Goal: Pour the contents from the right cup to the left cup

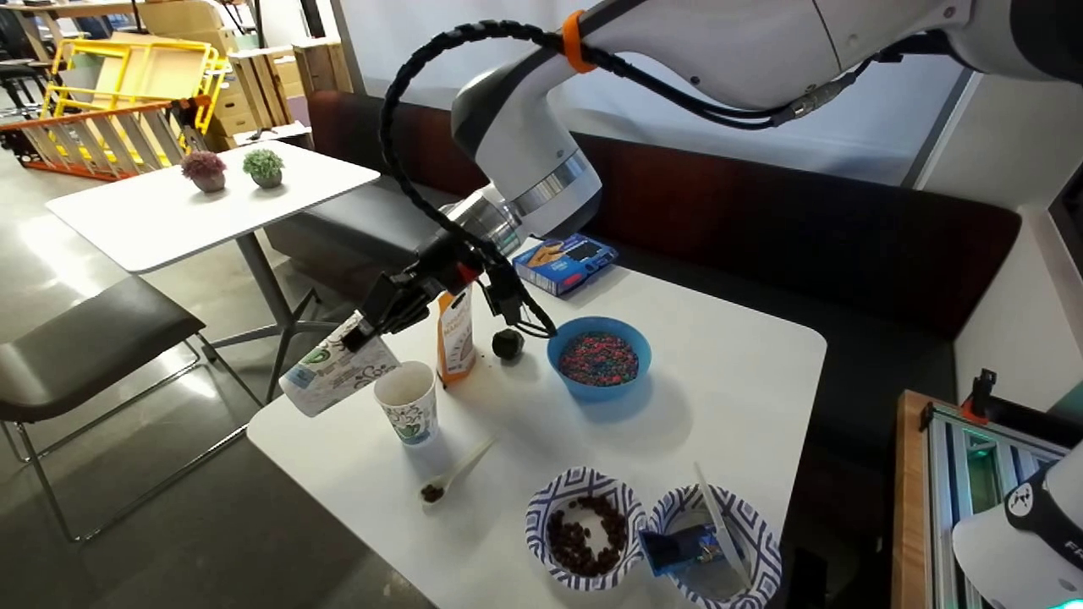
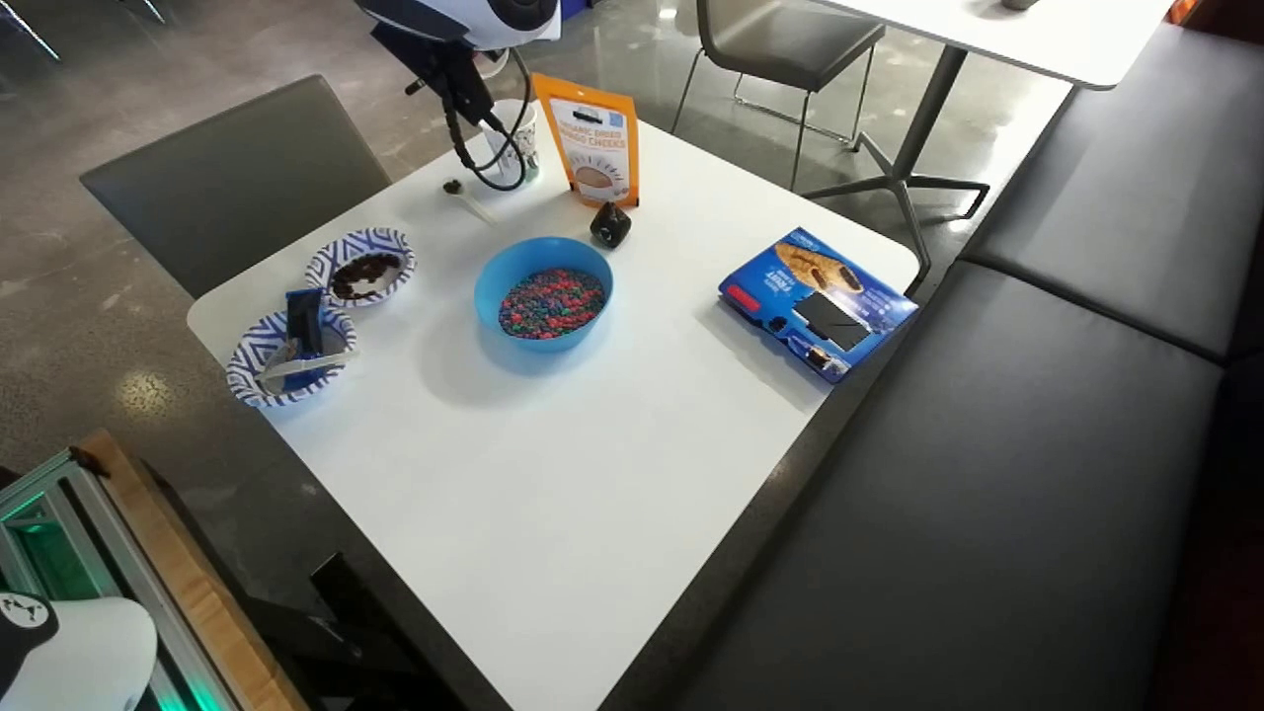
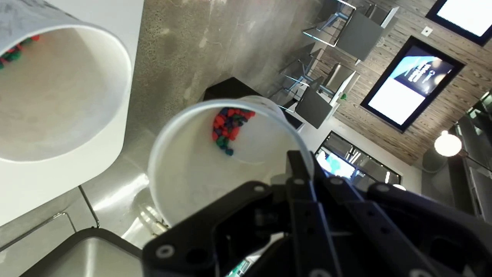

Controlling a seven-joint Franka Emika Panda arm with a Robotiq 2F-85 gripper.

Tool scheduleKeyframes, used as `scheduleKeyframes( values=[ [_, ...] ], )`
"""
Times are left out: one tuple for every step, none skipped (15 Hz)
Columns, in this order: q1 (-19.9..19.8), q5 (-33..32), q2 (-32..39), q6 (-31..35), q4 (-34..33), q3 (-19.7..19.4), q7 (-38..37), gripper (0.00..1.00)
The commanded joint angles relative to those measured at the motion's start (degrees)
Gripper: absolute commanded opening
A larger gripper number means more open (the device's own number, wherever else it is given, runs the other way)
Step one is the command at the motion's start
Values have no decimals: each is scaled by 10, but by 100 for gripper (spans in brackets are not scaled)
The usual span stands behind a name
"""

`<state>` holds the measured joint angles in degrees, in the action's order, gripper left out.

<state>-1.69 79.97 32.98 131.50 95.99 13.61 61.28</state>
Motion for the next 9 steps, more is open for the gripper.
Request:
scheduleKeyframes(
  values=[
    [22,12,-3,-13,-1,-28,0,3],
    [22,13,-3,-13,-1,-29,1,3],
    [23,14,-3,-13,-1,-29,1,3],
    [23,14,-3,-13,-1,-29,1,3],
    [24,14,-3,-13,-1,-29,1,3],
    [24,15,-3,-13,-1,-29,1,3],
    [24,15,-3,-13,-1,-29,1,3],
    [24,15,-3,-13,-1,-29,1,1],
    [22,22,1,-15,-2,-30,-2,1]
  ],
)
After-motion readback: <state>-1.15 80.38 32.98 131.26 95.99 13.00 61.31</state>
